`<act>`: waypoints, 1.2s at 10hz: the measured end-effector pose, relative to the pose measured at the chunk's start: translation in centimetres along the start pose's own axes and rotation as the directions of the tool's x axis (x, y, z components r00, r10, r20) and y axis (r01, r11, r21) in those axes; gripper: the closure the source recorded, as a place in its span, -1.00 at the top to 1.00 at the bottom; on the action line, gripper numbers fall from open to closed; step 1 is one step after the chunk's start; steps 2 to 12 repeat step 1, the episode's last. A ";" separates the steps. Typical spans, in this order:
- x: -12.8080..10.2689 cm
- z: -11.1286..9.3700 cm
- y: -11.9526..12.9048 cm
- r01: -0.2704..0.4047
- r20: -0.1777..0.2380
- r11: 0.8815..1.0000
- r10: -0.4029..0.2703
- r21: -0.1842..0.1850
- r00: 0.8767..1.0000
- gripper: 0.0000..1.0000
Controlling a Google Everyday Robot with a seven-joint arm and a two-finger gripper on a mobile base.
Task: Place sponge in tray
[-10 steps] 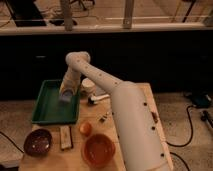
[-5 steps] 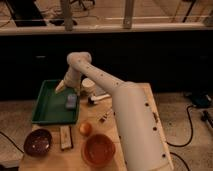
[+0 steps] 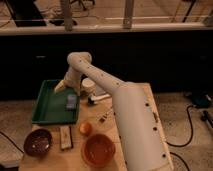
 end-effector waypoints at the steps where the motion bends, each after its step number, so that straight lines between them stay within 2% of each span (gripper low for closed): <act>1: 0.0 0.0 0.0 0.000 0.000 1.000 0.000 0.000 1.000 0.60; 12: 0.0 0.0 0.0 0.000 0.000 1.000 0.000 0.000 1.000 0.60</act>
